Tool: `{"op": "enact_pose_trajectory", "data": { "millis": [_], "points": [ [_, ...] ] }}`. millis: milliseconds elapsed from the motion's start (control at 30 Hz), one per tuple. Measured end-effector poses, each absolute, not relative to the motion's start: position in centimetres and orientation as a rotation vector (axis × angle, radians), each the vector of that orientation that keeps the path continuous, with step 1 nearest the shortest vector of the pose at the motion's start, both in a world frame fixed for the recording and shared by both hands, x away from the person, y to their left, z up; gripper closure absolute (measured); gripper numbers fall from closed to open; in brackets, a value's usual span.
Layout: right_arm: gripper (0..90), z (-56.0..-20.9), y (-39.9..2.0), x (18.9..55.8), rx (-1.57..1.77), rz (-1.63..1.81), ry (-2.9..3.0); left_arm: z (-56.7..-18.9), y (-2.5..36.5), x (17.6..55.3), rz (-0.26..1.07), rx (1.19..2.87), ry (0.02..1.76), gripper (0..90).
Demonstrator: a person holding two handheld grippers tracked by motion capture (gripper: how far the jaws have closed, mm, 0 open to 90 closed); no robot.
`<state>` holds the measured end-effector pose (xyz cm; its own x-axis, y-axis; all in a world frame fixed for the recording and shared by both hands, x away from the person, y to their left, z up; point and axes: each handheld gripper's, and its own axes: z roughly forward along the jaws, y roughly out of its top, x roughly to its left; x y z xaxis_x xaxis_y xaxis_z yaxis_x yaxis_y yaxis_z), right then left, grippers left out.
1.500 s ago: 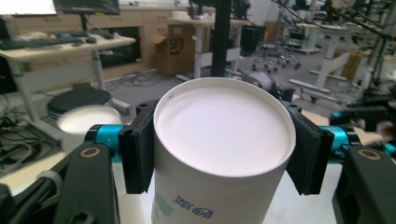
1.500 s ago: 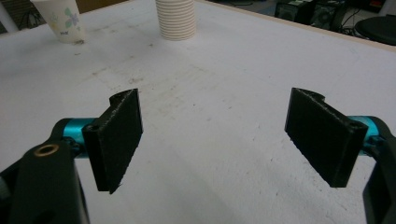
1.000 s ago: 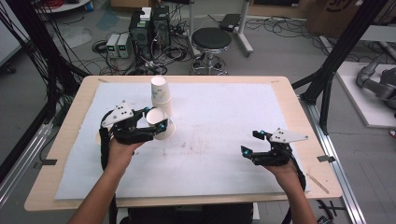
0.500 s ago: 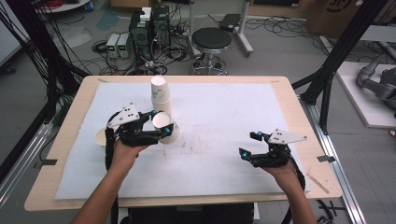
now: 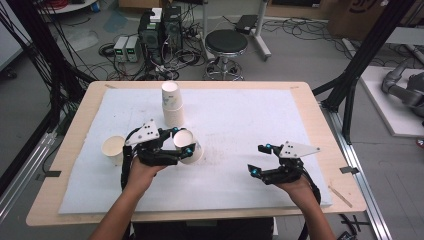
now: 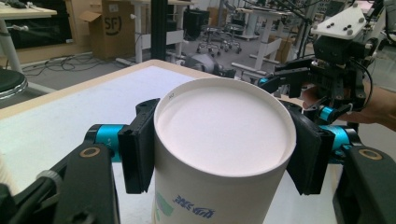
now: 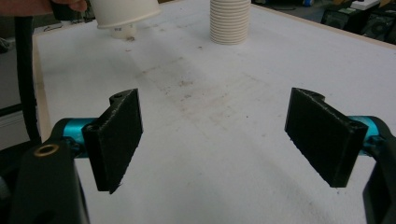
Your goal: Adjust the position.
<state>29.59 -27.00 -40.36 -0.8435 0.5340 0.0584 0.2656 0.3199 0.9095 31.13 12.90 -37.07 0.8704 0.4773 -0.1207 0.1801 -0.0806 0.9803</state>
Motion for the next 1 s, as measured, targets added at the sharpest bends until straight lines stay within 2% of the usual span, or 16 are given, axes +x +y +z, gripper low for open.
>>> {"op": "enact_pose_trajectory", "data": {
  "millis": [567,1000],
  "points": [
    [19.8,-40.2,-25.1,29.4,0.607,1.637,2.408,-37.5,10.4,30.5,0.132,1.691,0.387,35.5],
    [19.9,-39.0,-21.9,30.1,0.460,1.660,2.500,-37.7,8.5,30.6,0.074,1.736,0.319,35.6]
  ]
}}
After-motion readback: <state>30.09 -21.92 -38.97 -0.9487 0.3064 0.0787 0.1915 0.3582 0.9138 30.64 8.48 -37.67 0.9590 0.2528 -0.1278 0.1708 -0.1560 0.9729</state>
